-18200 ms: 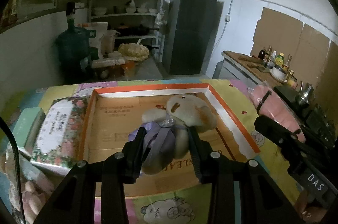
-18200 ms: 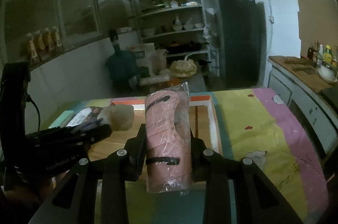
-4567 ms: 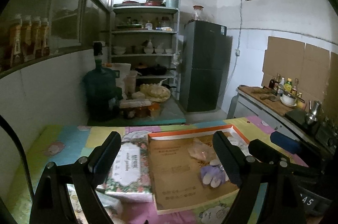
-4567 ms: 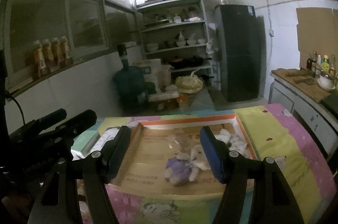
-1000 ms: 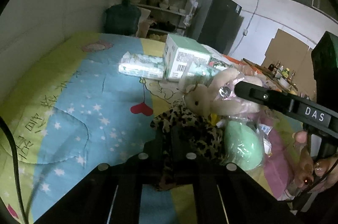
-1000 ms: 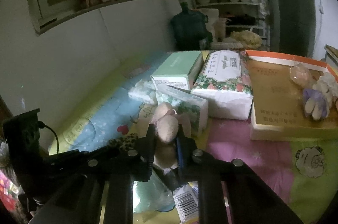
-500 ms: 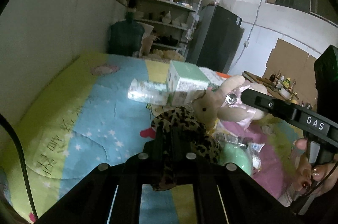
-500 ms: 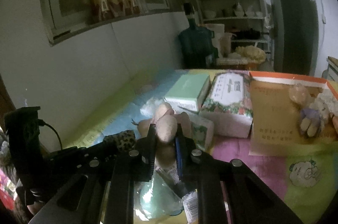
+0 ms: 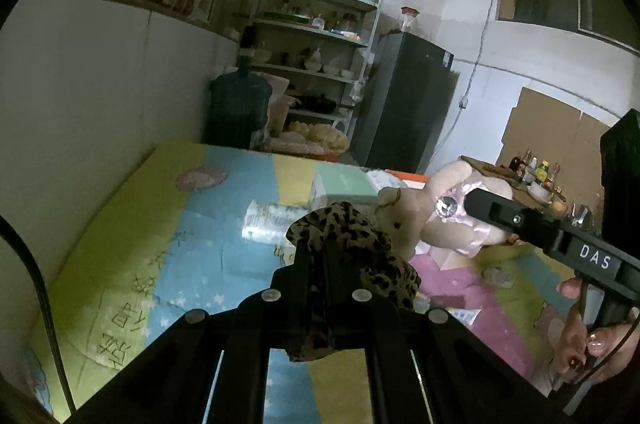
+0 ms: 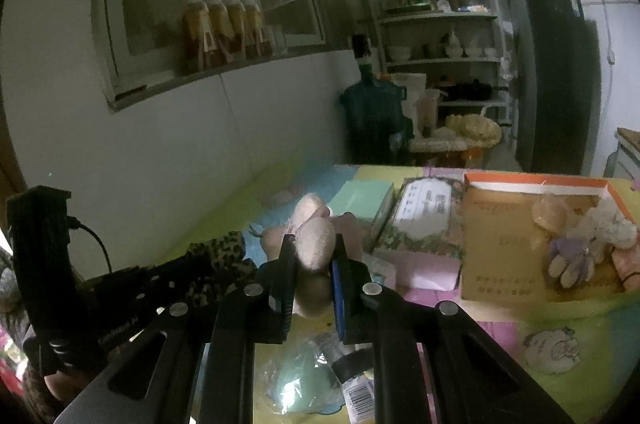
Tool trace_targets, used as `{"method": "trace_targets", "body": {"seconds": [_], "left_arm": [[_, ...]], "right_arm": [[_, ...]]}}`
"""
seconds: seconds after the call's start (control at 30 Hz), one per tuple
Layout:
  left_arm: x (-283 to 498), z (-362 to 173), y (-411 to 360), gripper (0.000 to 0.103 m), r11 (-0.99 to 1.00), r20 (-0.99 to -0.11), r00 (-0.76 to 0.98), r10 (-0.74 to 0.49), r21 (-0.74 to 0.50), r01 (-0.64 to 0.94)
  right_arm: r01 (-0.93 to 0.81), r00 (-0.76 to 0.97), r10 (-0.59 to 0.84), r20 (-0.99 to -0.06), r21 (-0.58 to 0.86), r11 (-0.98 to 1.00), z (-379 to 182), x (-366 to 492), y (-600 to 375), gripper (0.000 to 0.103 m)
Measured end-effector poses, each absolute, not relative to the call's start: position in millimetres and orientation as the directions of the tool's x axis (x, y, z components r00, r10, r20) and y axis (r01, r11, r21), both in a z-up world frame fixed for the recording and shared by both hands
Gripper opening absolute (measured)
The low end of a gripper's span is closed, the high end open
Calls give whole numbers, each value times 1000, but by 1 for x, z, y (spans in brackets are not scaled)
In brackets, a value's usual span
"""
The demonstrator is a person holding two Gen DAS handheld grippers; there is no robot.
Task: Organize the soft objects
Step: 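Grasp the leopard-print plush with the left gripper while the right gripper grasps the pink bunny plush, then carry the leopard plush and pink bunny plush over the cardboard tray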
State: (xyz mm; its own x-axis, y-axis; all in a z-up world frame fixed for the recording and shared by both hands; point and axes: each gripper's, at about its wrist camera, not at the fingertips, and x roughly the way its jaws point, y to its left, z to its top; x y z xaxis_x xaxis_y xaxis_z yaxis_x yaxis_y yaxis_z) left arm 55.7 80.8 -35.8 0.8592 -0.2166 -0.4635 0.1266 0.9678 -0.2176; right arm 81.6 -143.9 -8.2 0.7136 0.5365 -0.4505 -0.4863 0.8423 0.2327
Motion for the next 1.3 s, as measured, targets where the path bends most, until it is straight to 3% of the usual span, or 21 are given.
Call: {"method": "trace_targets", "body": {"seconds": [1.3], "left_arm": [[114, 10, -52, 6, 944, -429, 842, -327, -190, 270]], "right_arm": [[-332, 843, 420, -335, 290, 898, 25, 85, -276, 16]]}}
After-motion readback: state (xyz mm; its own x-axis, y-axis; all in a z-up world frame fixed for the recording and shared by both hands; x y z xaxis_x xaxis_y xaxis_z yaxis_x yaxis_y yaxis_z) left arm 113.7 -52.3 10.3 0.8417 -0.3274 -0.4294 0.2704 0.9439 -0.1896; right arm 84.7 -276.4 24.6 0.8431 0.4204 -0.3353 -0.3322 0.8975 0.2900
